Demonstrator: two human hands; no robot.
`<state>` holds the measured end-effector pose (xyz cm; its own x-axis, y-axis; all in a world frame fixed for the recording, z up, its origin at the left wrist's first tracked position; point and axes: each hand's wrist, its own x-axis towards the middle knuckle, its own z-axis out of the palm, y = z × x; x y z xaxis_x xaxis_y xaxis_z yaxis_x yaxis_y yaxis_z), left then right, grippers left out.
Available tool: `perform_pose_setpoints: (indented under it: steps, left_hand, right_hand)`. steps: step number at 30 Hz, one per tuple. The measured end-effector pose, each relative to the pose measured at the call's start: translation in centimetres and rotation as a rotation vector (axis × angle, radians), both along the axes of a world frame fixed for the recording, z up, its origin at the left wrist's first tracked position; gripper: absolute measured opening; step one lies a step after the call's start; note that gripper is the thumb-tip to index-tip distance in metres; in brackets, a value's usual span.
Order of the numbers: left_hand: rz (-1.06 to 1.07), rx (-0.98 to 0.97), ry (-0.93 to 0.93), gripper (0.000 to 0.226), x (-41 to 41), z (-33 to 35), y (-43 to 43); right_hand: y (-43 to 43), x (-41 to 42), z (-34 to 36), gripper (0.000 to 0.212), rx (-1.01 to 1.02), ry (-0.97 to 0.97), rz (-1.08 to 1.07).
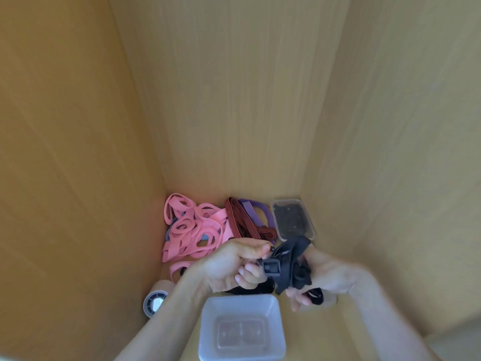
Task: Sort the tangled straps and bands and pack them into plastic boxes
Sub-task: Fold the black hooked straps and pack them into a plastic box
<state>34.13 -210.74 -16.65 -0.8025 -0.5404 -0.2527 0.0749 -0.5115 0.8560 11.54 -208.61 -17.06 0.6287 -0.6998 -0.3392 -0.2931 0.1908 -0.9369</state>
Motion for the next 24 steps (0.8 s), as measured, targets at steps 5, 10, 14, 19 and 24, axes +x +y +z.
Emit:
perform_pose_setpoints:
  steps: [5,10,14,19,24]
  left_hand:
    - [-0.175,-0.092,-0.24,0.023,0.5,0.1,-0.2]
    - [-0.254,-0.253,-0.531,0.033,0.5,0.9,0.0]
    - [-0.292,-0.37,-0.72,0.032,-0.1,0.9,0.5]
    - [-0.204,-0.623,-0.874,0.023,-0.1,-0.3,0.8]
    - [-0.115,-0.787,-1.041,0.03,0.0,-1.5,0.7]
  right_hand:
    - [-1.0,0.5,-0.4,0.019,-0.215,0.366,0.116]
    - [-2.4,1.4,-0.5,0.029,-0.092,0.369,0.038]
    - [-2.0,0.8,0.3,0.042,-0.16,0.369,0.12]
    - [-1.9,1.1,0.6,0.043,-0.088,0.265,0.066]
    - [-1.6,2.7,1.2,0.041,-0.129,0.279,-0.057]
